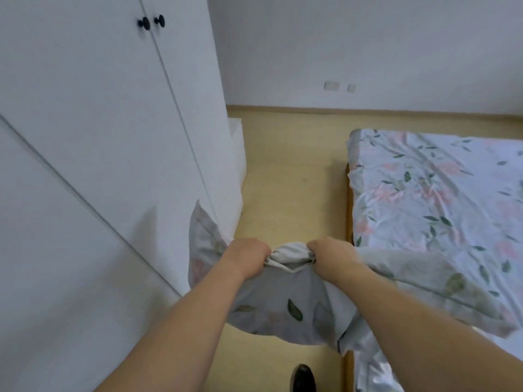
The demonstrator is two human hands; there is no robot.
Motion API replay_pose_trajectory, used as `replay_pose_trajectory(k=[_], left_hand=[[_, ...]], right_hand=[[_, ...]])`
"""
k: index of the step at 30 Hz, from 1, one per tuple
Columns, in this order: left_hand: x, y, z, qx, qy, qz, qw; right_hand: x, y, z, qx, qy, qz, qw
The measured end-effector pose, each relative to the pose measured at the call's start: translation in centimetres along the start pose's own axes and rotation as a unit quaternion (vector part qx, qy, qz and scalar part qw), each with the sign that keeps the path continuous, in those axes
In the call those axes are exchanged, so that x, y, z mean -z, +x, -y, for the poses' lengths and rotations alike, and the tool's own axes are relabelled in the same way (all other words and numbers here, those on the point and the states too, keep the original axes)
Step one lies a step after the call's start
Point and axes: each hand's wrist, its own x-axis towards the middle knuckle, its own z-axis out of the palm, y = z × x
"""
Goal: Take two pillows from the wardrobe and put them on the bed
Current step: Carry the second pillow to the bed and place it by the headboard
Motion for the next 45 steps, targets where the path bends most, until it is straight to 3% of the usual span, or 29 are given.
replay_pose_trajectory(k=[9,16,25,32,38,45], left_hand=[[7.0,16.8,-4.6,-0.114,0.056,0.008,0.992],[10.4,31.6,-9.3,-0.263,0.123,0.007,0.957],[14.6,48.8,-16.9,-0.485,0.166,-0.018,0.858],[16.2,57.0,-23.1,-0.588,0.175,-0.005,0.790],[18.6,66.9,-22.7,-0.564,0.182,0.010,0.806],[22.8,80.4,-17.3,-0.500,0.161,0.003,0.851]], right_hand=[[1.7,6.0,-12.8,-0.134,0.098,-0.059,0.984],[2.3,10.3,-21.9,-0.284,0.166,-0.069,0.942],[3.8,14.7,-29.7,-0.506,0.224,-0.087,0.828],[3.9,17.1,-35.2,-0.618,0.240,-0.074,0.745],[6.4,24.9,-42.1,-0.584,0.245,-0.070,0.771],[11.7,38.5,-49.8,-0.532,0.237,-0.068,0.810]])
